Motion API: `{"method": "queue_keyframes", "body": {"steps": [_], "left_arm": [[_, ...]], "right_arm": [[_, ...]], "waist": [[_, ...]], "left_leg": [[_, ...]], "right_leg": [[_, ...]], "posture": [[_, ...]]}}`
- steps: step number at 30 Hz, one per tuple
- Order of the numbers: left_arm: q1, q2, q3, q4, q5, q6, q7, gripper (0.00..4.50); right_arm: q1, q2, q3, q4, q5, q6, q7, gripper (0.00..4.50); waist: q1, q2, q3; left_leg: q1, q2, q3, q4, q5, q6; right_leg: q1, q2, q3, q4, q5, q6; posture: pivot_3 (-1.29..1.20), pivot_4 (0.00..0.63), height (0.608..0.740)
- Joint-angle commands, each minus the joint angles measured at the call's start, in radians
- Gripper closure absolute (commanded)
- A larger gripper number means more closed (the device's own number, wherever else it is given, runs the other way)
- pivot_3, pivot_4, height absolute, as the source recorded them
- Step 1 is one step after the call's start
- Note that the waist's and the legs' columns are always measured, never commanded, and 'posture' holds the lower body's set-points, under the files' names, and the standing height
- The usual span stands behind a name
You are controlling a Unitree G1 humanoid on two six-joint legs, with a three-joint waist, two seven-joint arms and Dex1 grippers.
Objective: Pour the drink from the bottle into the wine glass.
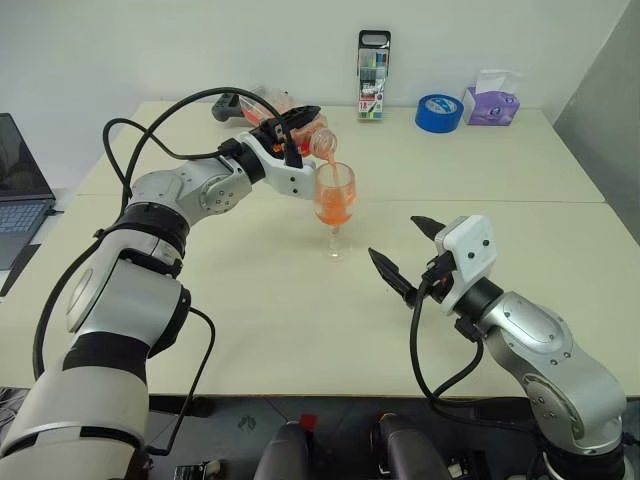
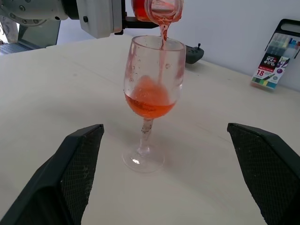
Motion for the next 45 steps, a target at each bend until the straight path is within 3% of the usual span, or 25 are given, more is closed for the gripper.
{"method": "queue_keyframes", "body": {"steps": [1, 12, 17, 29, 36, 39, 42, 45], "left_arm": [[-0.052, 0.023, 0.009, -0.007, -0.008, 0.002, 0.024, 2.79], [-0.048, 0.009, 0.052, 0.003, -0.079, -0.018, -0.005, 2.81], [-0.029, 0.002, 0.070, -0.004, -0.126, -0.019, -0.026, 2.81], [0.141, -0.084, 0.308, -0.121, -0.552, 0.041, -0.382, 2.81], [0.262, -0.154, 0.473, -0.335, -0.798, 0.329, -0.493, 2.81], [0.322, -0.204, 0.591, -0.464, -0.969, 0.621, -0.491, 2.81], [0.406, -0.191, 0.649, -0.549, -1.009, 0.801, -0.473, 2.81], [0.458, -0.185, 0.686, -0.614, -1.030, 0.897, -0.458, 2.81]], "right_arm": [[-0.020, 0.006, -0.023, -0.025, 0.010, -0.009, 0.002, 0.00], [-0.040, 0.011, -0.030, -0.017, 0.015, -0.006, 0.003, 0.00], [-0.104, 0.032, -0.098, 0.001, 0.068, 0.023, 0.006, 0.00], [-0.423, -0.013, -0.273, 0.147, 0.270, 0.125, 0.055, 0.00], [-0.607, -0.073, -0.258, 0.284, 0.322, 0.126, 0.118, 0.00], [-0.683, -0.107, -0.138, 0.355, 0.287, 0.122, 0.193, 0.00], [-0.693, -0.107, -0.009, 0.423, 0.214, 0.081, 0.235, 0.00], [-0.700, -0.101, 0.017, 0.428, 0.225, 0.090, 0.271, 0.00]], "waist": [[0.000, 0.000, 0.000], [0.000, 0.000, 0.000], [0.000, 0.000, 0.000], [-0.001, 0.000, 0.000], [-0.002, 0.000, 0.000], [-0.004, 0.001, -0.001], [-0.014, 0.000, -0.003], [-0.019, 0.000, -0.003]], "left_leg": [[0.000, 0.000, 0.000, 0.000, 0.000, 0.000], [0.000, 0.000, 0.000, 0.000, 0.000, 0.000], [0.000, 0.000, 0.000, 0.000, 0.000, 0.000], [0.000, 0.000, 0.000, 0.000, 0.000, 0.000], [0.000, 0.001, 0.000, 0.001, 0.000, 0.000], [0.000, 0.001, 0.000, 0.001, 0.000, 0.001], [0.001, 0.002, -0.001, 0.001, 0.000, 0.001], [0.001, 0.002, -0.002, 0.001, 0.000, 0.001]], "right_leg": [[0.000, 0.000, 0.000, 0.000, 0.000, 0.000], [0.000, 0.000, 0.000, 0.000, 0.000, 0.000], [0.000, 0.000, 0.000, 0.000, 0.000, 0.000], [-0.001, 0.000, 0.000, 0.001, 0.000, 0.000], [0.000, -0.001, 0.000, 0.001, 0.000, -0.001], [-0.001, -0.001, 0.001, 0.002, 0.000, -0.001], [0.000, -0.001, 0.001, 0.002, 0.000, -0.001], [-0.001, -0.001, 0.000, 0.002, 0.000, -0.001]], "posture": [[0.00, 0.150, 0.740], [0.00, 0.150, 0.740], [0.00, 0.150, 0.740], [0.00, 0.150, 0.740], [0.00, 0.150, 0.740], [0.00, 0.150, 0.740], [0.00, 0.150, 0.740], [0.00, 0.150, 0.740]]}}
